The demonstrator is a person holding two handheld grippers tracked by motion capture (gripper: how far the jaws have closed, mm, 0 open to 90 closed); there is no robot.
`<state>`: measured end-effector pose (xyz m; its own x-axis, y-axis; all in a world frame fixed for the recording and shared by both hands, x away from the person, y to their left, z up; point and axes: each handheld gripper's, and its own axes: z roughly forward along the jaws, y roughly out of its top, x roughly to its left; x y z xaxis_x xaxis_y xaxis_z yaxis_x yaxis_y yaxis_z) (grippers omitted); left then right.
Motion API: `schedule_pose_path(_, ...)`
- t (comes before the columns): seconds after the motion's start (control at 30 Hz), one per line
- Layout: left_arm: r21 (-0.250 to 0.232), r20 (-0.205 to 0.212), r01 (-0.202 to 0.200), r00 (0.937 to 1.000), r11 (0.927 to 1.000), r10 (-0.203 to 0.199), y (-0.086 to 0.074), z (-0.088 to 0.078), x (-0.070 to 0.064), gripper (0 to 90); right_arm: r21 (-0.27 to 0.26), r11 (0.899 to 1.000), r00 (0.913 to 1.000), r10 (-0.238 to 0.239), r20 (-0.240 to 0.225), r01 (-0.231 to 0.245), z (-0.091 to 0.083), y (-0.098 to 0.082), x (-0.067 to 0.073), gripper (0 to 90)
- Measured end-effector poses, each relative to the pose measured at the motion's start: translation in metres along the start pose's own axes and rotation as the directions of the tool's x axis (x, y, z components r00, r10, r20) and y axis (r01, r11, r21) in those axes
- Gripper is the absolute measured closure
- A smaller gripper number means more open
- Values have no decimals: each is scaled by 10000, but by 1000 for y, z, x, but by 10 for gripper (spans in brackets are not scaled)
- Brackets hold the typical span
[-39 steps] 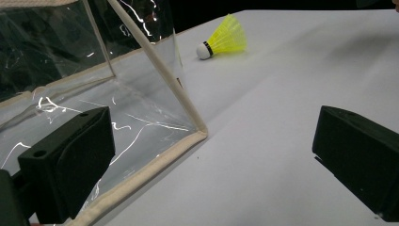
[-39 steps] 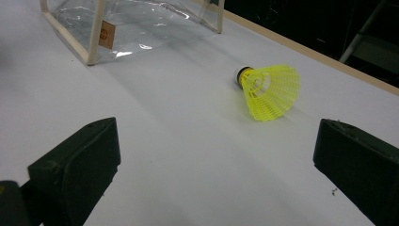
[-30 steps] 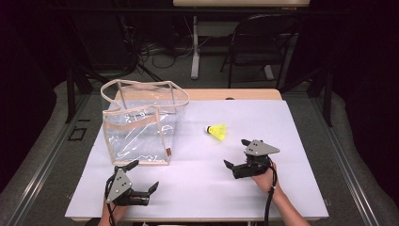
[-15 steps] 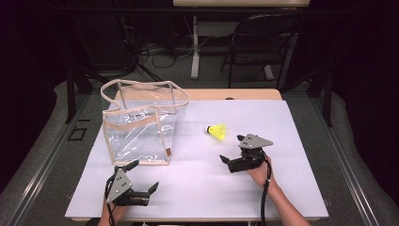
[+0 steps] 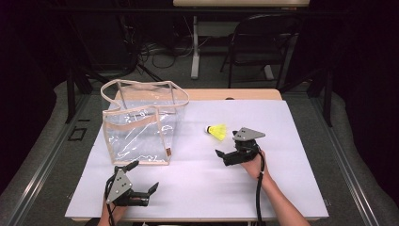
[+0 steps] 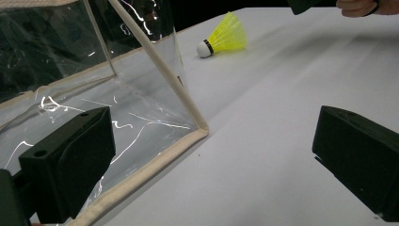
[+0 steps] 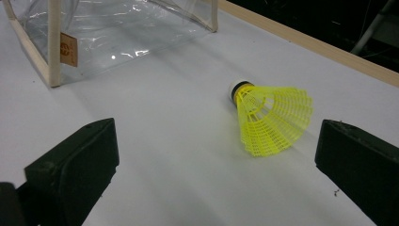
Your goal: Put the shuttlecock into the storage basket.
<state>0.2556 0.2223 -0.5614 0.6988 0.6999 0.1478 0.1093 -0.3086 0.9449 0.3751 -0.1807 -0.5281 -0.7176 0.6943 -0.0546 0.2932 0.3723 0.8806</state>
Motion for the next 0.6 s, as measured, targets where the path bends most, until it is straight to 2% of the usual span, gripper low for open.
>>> schedule_pose_path(0.6, -9, 15, -11, 10000, 10000, 11, 0, 0, -1, 0, 495, 9986, 9998, 191, 7, -191, 18, 5, -12, 0)
